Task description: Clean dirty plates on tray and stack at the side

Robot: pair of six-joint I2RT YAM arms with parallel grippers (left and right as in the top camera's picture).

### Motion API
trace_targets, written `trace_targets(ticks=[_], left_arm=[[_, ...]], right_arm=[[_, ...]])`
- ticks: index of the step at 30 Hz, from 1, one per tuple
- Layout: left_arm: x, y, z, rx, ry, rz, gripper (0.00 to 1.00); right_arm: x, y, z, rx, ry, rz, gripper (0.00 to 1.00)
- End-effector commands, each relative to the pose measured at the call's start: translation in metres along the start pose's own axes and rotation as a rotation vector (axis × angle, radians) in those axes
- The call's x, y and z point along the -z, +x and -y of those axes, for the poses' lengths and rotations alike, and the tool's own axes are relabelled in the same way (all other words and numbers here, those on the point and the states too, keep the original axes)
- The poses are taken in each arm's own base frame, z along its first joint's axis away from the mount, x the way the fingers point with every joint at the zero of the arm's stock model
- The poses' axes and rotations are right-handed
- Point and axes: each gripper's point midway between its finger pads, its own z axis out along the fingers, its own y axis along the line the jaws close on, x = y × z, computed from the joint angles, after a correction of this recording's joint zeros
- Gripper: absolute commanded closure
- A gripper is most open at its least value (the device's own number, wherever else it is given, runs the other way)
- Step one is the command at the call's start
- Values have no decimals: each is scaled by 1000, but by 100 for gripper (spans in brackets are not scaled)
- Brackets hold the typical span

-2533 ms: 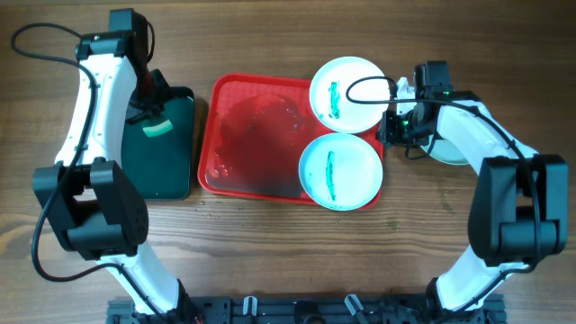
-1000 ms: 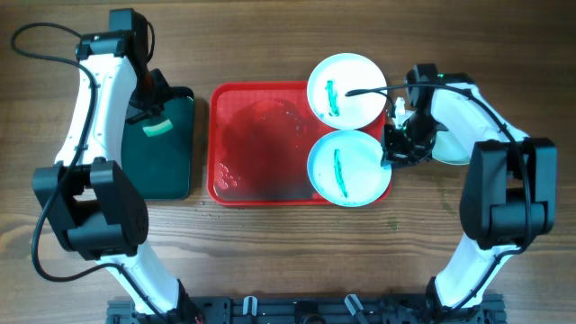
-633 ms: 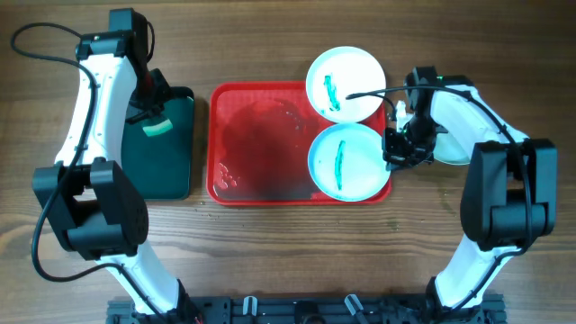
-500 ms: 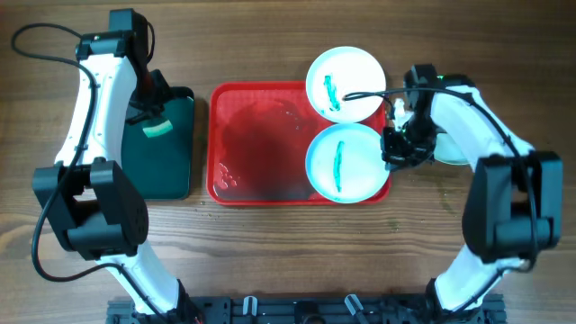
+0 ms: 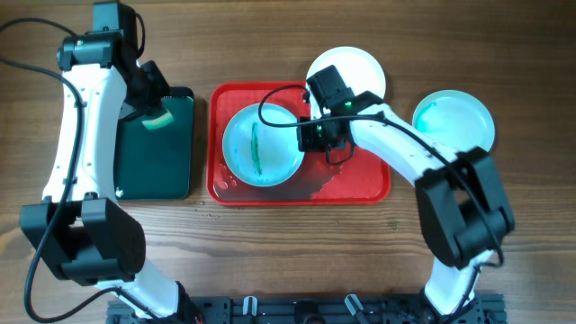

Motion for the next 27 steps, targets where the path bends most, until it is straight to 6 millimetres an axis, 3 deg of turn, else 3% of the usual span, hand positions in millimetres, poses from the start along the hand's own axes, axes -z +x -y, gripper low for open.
trace_targets(ticks=[1, 2, 3, 7, 13, 17, 20, 22, 27], left_arm=[[3, 6, 21, -38, 44, 4, 96], [3, 7, 26, -50, 50, 8, 96], [4, 9, 33, -65, 57, 13, 96], [6, 14, 53, -112, 78, 31, 96], [-5, 25, 60, -138, 80, 13, 96], [-30, 49, 71, -190, 73, -23, 96], [-46, 70, 83, -238, 84, -42, 96], [-56, 87, 106, -337, 160, -50, 96], [-91, 102, 127, -466, 190, 17, 96]], right_arm=[[-12, 4, -6, -60, -52, -47, 90], [-13, 4, -6, -56, -53, -43, 78], [-13, 2, -7, -51, -56, -35, 72], [-13, -18, 1, 21, -5, 53, 67], [-30, -11, 5, 17, -9, 16, 78], [-32, -12, 6, -2, -9, 20, 96], [-32, -14, 5, -2, -12, 25, 96], [-32, -13, 5, -2, -12, 24, 96], [-32, -13, 5, 2, -14, 21, 96]])
